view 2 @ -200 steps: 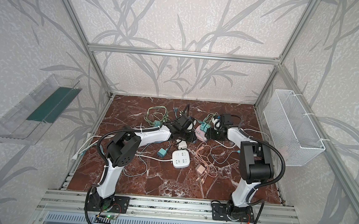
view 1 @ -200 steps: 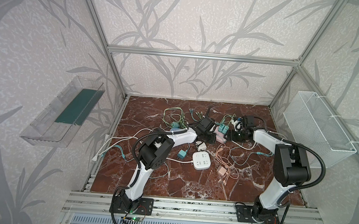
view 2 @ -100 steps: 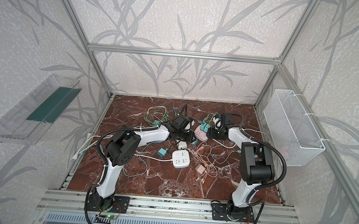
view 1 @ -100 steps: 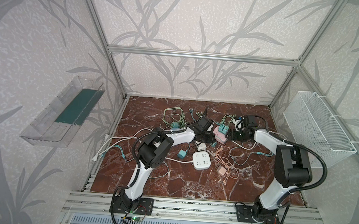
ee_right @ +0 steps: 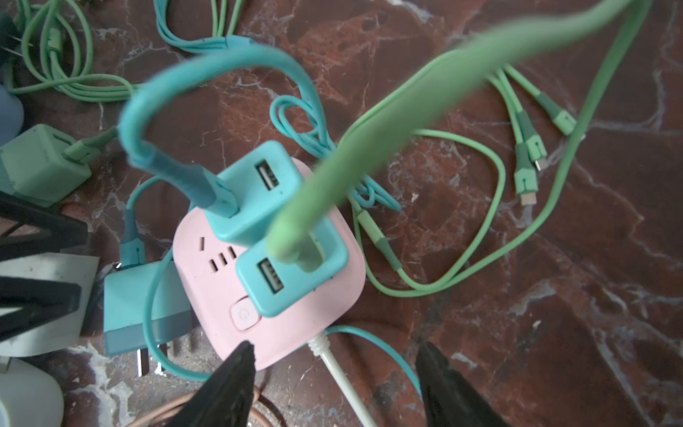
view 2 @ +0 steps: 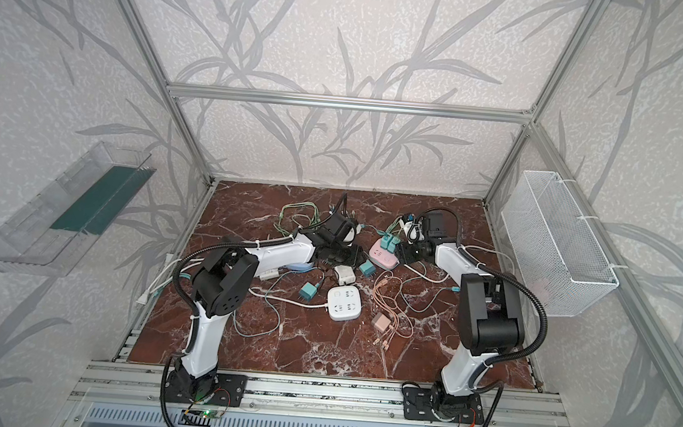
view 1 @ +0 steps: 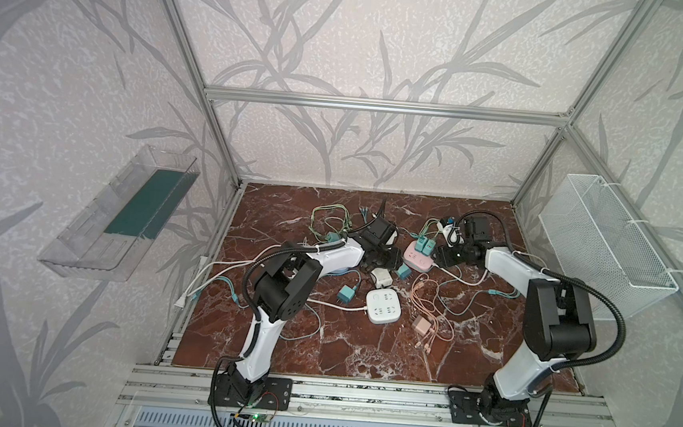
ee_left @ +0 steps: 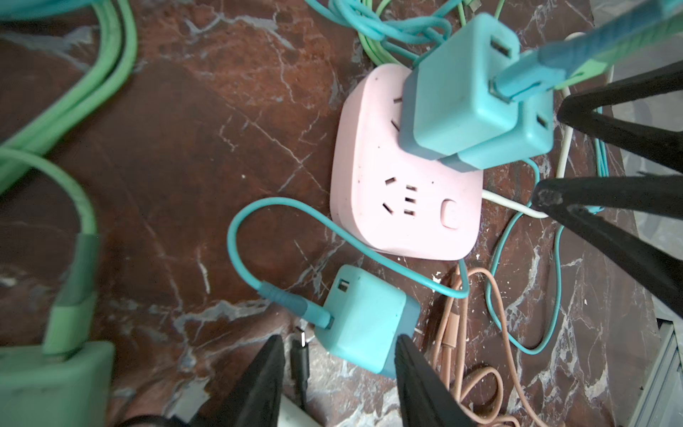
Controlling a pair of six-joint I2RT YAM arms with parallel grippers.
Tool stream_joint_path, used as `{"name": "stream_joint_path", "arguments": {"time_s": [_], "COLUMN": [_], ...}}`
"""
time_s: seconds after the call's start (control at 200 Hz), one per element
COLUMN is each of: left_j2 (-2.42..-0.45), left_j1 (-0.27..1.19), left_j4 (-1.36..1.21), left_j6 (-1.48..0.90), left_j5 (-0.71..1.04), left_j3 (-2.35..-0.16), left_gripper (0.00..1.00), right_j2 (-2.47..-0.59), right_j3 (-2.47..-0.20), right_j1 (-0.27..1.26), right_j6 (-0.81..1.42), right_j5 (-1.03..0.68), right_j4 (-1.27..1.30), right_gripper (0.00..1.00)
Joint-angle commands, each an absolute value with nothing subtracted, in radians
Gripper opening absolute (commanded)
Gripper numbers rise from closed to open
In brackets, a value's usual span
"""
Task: Pull the plug off the socket
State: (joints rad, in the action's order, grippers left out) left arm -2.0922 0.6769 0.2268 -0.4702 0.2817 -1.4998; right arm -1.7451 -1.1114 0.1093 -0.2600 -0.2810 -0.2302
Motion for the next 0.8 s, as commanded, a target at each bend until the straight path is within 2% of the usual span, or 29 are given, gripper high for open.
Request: {"name": "stream_joint_path", "arguments": {"time_s": [0.0,0.235,0.53,0.795], "left_j2": [-2.043,-2.062,-2.217,-2.338], "left_j1": [0.677,0.667,0.667,0.667], "left_j4": [0.311,0.321,0.420,0.520], "left_j6": [-0.412,-0.372,-0.287,-0.253], "left_j5": [0.235,0.234,0.293,0.336], "left_j3": [-1.560,-1.616,-1.843,-2.011], "left_gripper": [0.52,0.53,0.53,0.43], "right_j2": [-1.749,-1.800,-1.869,-1.920], "right_j3": [-1.119,-1.165,-1.234,-1.306], "right_j1": [0.106,0.106,0.107,0.107], "right_j6": [-0.351,-0.420,-0.496,-0.542], "right_j5": [-0.340,-0.387,-0.407,-0.450], "right_j4": [-0.190,-0.193,-0.233,-0.303], "right_gripper": [0.70,0.70,0.70,0.67]}}
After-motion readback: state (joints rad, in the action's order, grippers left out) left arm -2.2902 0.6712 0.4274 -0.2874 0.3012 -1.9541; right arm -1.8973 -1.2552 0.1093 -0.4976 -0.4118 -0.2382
